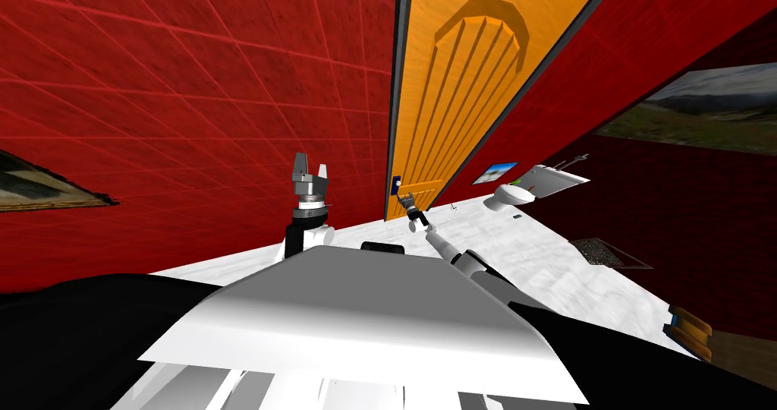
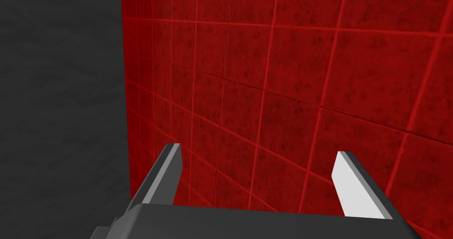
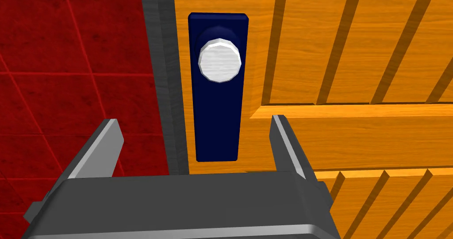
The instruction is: Pull the door open
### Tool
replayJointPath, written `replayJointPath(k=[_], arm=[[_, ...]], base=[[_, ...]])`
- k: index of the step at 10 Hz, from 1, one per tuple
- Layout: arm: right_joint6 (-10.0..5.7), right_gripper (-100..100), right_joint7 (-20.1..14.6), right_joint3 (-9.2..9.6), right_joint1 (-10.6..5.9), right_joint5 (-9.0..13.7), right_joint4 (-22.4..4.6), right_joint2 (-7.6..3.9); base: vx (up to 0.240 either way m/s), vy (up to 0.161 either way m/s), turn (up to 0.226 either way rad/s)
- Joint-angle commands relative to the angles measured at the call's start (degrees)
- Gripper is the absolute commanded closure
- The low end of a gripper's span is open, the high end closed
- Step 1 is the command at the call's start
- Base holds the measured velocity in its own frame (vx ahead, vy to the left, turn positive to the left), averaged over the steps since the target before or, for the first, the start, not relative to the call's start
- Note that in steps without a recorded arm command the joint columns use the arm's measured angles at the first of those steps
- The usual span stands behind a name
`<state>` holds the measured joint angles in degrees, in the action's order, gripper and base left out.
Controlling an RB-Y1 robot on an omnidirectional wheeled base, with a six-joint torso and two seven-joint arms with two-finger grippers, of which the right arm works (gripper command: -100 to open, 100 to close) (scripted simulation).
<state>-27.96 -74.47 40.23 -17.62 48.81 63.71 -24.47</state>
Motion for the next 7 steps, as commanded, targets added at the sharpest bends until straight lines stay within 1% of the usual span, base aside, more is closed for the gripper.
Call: replayJointPath(k=[1,2,3,4,5,6,7], arm=[[-0.15,-100,-1.6,0.9,-1.08,0.6,-1.8,-0.26],[-0.07,-100,-2.7,1.53,-1.77,1.3,-2.9,-0.58],[0.0,-100,-1.9,1.1,-1.51,1.0,-2.3,-0.33],[-0.97,-100,-3.9,0.83,-1.46,1.3,-3.6,-2.05],[-1.41,-100,-4.6,0.69,-1.4,1.5,-4.2,-2.8],[-2.42,-100,-6.4,0.36,-1.27,1.8,-5.3,-4.5],[-2.42,-100,-6.4,0.36,-1.27,1.8,-5.3,-4.5]], base=[[0.099,0.03,-0.014],[0.106,0.032,-0.016],[0.053,0.017,-0.004],[0.072,0.065,0.215],[0.106,0.098,0.211],[0.119,0.133,0.265],[0.095,0.094,0.113]])
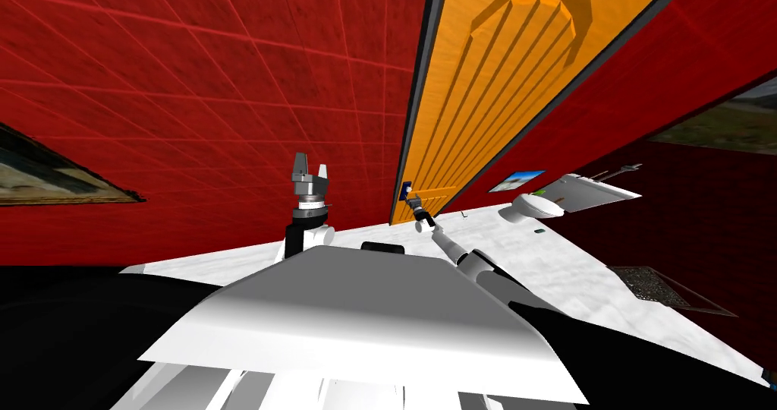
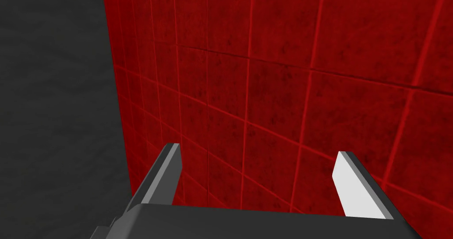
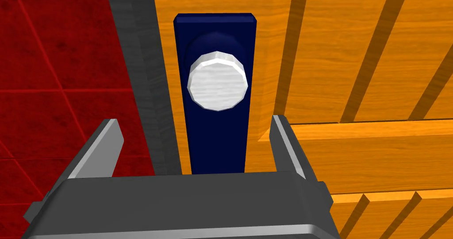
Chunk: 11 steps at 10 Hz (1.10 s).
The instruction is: Pull the door open
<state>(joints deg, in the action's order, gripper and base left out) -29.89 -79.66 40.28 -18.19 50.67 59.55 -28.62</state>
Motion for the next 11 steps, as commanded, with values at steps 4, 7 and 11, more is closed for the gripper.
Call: replayJointPath(k=[4,7,11], arm=[[-2.99,-100,-5.5,-0.5,-0.36,0.7,-4.2,-4.62],[-3.65,-100,-6.0,-0.4,-0.05,0.7,-4.8,-5.13],[-3.65,100,-6.0,-0.4,-0.05,0.7,-4.8,-5.13]], base=[[0.091,0.074,0.174],[0.076,0.046,0.089],[-0.008,-0.01,-0.009]])
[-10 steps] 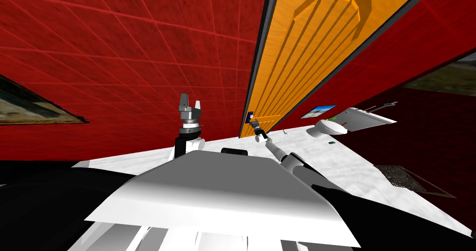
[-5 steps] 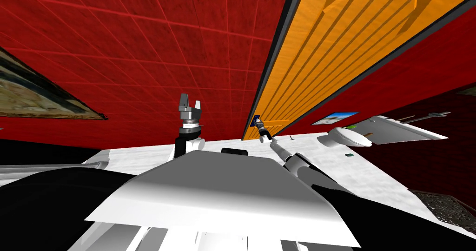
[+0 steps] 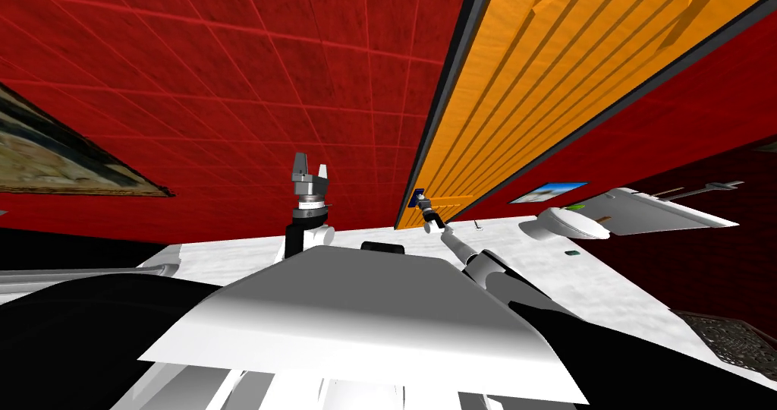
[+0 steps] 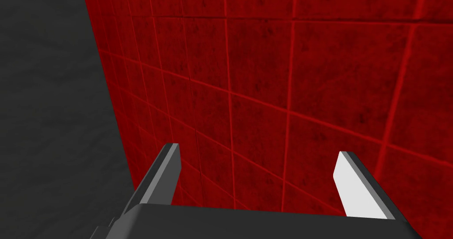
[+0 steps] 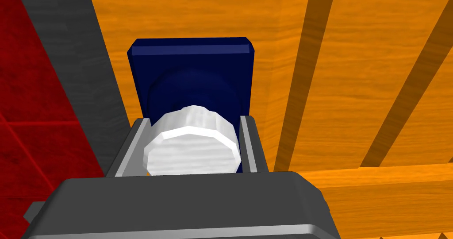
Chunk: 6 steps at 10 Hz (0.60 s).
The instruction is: Pull the door open
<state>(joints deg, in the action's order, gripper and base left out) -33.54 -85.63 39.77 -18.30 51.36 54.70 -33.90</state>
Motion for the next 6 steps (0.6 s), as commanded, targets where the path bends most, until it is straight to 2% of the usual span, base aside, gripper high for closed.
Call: replayJointPath(k=[1,2,3,5,6], arm=[[-0.01,100,0.0,0.11,0.07,0.0,0.1,0.15],[-0.01,100,0.0,0.11,0.07,0.0,0.1,0.15],[-0.93,100,-1.5,1.57,0.06,-0.2,0.5,-1.39],[-1.55,100,-2.5,2.59,0.08,-0.3,0.8,-2.3],[-2.25,100,-3.7,3.74,0.11,-0.4,1.2,-3.33]], base=[[0.0,0.0,0.0],[0.0,0.0,0.0],[-0.083,-0.084,0.163],[-0.167,-0.122,0.109],[-0.133,-0.097,0.098]])
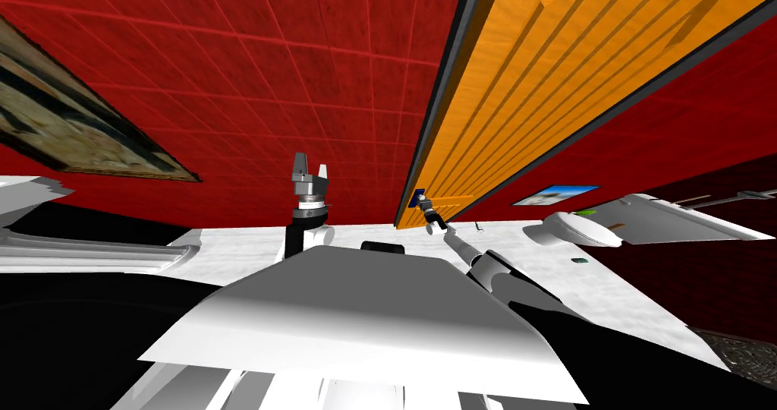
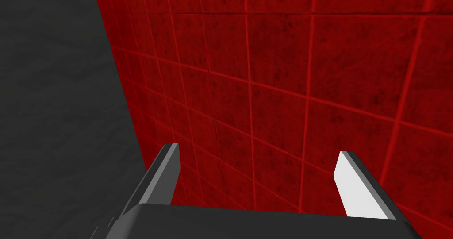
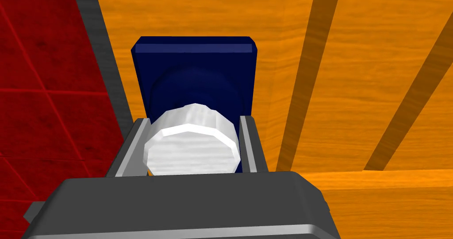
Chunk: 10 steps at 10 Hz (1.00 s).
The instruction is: Pull the door open
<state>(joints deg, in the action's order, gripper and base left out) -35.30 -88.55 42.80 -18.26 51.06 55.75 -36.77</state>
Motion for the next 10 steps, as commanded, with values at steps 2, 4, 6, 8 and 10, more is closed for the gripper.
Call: replayJointPath(k=[2,4,6,8,10], arm=[[-1.59,100,-2.5,2.52,0.11,-0.3,0.8,-2.07],[-2.64,100,-4.2,4.25,0.15,-0.4,1.3,-3.61],[-3.69,100,-5.9,5.98,0.19,-0.6,1.9,-5.16],[-4.37,100,-6.5,7.22,0.34,-1.0,2.1,-5.63],[-5.69,100,-7.7,8.82,0.32,-1.3,2.6,-6.94]], base=[[-0.166,-0.134,0.123],[-0.168,-0.137,0.152],[-0.179,-0.135,0.103],[-0.105,-0.061,0.071],[-0.159,-0.13,0.087]])
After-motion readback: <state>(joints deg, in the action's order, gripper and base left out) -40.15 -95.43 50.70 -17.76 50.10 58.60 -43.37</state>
